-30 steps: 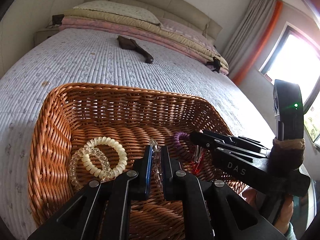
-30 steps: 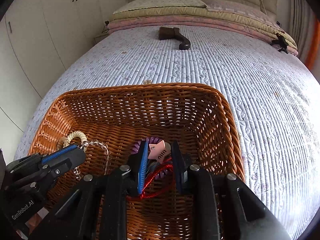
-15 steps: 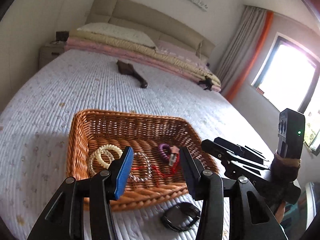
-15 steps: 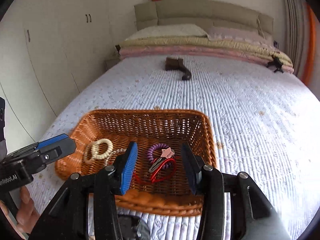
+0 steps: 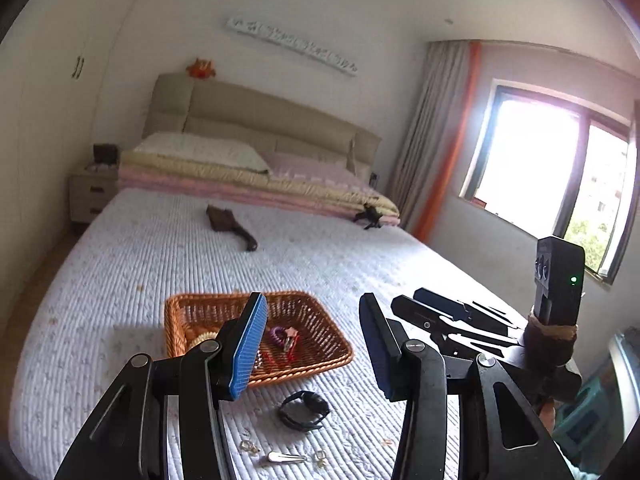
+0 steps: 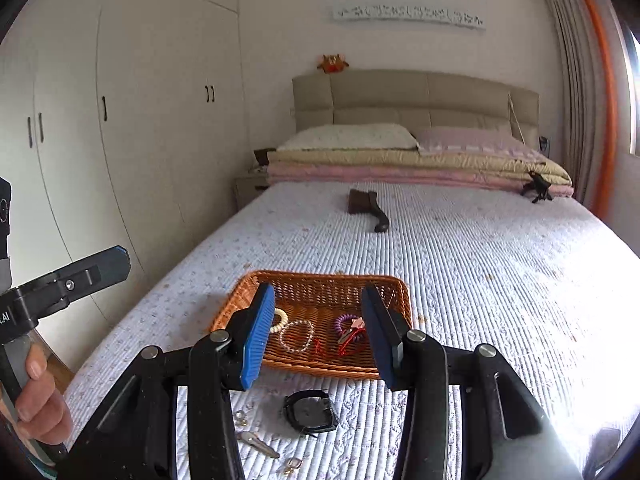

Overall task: Organize jewelry
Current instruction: 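Move both open tools back over the remaining jewelry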

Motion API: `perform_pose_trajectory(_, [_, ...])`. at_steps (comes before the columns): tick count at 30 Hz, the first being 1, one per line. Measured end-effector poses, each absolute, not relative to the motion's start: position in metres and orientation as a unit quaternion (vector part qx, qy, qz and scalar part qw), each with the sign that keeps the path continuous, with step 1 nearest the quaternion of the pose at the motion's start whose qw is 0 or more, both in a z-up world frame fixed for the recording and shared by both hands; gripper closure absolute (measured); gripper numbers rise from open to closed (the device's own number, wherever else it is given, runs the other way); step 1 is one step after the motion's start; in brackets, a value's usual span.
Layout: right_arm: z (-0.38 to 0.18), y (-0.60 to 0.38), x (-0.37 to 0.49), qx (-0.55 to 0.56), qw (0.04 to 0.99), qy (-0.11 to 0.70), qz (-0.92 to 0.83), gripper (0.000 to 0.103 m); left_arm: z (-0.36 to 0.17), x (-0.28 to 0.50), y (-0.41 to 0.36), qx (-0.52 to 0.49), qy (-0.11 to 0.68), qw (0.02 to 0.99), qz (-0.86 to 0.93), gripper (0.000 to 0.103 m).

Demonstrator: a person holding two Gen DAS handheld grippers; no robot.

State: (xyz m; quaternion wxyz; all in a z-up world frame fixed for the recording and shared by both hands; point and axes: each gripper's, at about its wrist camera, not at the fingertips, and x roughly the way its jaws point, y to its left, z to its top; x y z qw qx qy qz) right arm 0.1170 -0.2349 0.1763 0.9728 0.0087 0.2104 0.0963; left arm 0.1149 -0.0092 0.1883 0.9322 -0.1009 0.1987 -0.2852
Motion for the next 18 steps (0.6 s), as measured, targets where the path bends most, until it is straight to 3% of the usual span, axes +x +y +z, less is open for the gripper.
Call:
perform_pose_trajectory(9, [0.160,-0.219,0.049,-0.003,0.972,0.212,0.101,0.055,0.186,0.044,-0.004,-0.053,0.175,0.936,-0.300,0.053])
perform_pose_trajectory(18, [0.080,-0.216,0.033,0.020,0.950,0.293,0.110,0.055,0.105,0.044,0.021,-0.048,0.252,0.926,-0.277,0.053])
